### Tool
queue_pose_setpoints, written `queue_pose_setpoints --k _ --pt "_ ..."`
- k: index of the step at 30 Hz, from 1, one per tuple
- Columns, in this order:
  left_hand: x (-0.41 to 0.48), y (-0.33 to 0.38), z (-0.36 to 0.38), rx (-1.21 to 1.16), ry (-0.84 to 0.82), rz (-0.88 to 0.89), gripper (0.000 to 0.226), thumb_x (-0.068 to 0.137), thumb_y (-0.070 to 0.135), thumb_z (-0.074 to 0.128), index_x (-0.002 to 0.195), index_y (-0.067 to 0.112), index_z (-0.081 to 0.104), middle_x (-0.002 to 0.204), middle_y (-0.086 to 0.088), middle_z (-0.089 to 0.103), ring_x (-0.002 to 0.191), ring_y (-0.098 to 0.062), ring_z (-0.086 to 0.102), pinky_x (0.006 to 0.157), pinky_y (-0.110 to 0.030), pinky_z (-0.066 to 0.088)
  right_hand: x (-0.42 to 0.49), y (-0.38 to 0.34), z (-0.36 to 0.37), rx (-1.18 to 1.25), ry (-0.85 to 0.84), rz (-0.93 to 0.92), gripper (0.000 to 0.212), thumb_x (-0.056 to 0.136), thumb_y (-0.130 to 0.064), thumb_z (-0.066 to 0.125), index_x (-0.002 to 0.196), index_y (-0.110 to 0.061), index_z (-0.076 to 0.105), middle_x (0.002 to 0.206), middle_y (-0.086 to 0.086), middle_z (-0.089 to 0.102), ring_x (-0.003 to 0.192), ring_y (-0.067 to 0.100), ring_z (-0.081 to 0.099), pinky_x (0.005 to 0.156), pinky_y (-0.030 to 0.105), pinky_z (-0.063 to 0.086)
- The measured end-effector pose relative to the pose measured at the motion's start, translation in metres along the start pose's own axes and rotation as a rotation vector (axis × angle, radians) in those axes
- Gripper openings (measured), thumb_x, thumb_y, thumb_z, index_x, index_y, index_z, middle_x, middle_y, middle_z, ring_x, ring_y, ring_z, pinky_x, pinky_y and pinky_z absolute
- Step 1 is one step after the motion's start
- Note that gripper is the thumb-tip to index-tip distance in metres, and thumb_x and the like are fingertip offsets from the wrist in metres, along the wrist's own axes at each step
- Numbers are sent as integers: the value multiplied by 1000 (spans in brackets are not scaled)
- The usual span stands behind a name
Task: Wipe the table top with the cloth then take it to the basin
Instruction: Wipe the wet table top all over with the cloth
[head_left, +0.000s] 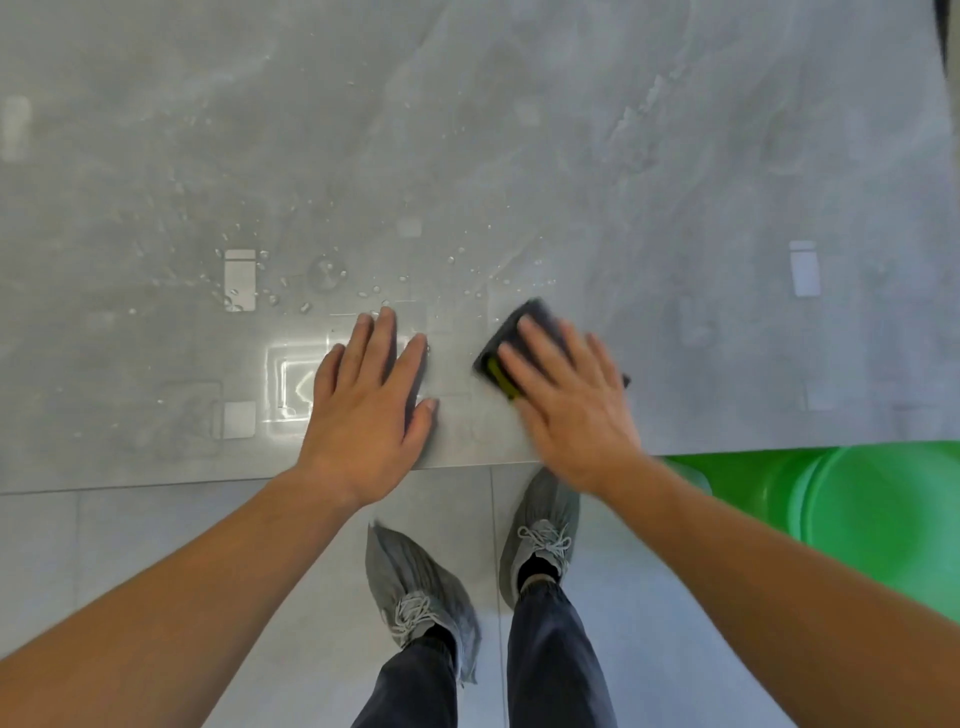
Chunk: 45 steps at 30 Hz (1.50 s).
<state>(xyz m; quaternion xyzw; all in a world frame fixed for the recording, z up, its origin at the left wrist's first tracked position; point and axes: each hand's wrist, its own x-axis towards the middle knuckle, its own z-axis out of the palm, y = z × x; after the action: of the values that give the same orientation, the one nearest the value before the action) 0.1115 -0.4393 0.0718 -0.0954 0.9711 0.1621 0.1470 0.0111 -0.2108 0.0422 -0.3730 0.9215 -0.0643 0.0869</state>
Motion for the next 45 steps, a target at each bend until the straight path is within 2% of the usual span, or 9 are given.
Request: queue_pose_setpoints --k 5,11,18,24,30,34,36,41,45 --pt "29 -2 -5 14 34 -40 70 97 55 23 158 24 11 168 -10 -8 153 -27 -14 120 -44 -8 58 7 -4 90 112 480 57 103 -48 26 157 -36 18 168 -3 10 153 31 5 124 48 0" --pt "42 2 -8 28 22 -88 68 99 52 30 159 25 9 168 -10 -9 153 -30 -13 122 -48 -5 28 -11 0 12 16 62 55 103 -46 30 157 -36 21 167 -2 14 153 31 8 123 50 4" --pt "44 0 -11 -21 30 -94 60 99 48 33 155 28 22 168 -9 3 154 -29 -4 121 -48 1 105 0 -11 88 101 388 58 102 -45 27 158 -32 20 168 0 11 153 35 7 123 52 5" --pt "44 -4 -17 10 -10 -86 60 99 49 34 155 30 21 168 -8 4 154 -29 -2 120 -47 5 70 6 -14 4 -58 -130 55 104 -41 32 158 -31 22 167 -1 15 153 33 9 123 52 5" --pt "44 -4 -29 59 -55 -77 60 95 47 39 151 27 30 165 -13 17 152 -36 13 117 -53 18 140 32 -32 75 15 239 57 103 -37 32 158 -27 21 168 2 11 152 36 7 123 53 5" --pt "48 4 -38 34 -81 -126 57 92 45 40 146 26 40 162 -14 27 149 -37 20 114 -54 22 103 3 -23 -22 -58 -258 59 101 -39 39 157 -24 26 166 6 18 151 39 12 120 59 14" --pt "50 6 -42 34 -96 -133 56 94 47 35 146 26 39 161 -13 27 149 -37 20 114 -54 24 107 14 -26 -42 -95 -330 58 101 -39 37 157 -26 25 166 4 18 151 37 13 121 57 13" --pt "55 4 -48 59 -81 -111 55 95 47 32 143 21 38 156 -12 32 145 -35 27 114 -52 26 168 47 -38 73 -46 -10 56 102 -36 34 157 -29 26 167 -1 16 152 35 10 123 53 7" --pt "78 -6 -51 52 -40 -80 56 97 45 37 147 17 36 162 -15 21 151 -34 13 120 -50 13 158 25 -34 84 -18 124 56 103 -36 30 158 -25 22 167 3 12 152 37 7 122 55 10"
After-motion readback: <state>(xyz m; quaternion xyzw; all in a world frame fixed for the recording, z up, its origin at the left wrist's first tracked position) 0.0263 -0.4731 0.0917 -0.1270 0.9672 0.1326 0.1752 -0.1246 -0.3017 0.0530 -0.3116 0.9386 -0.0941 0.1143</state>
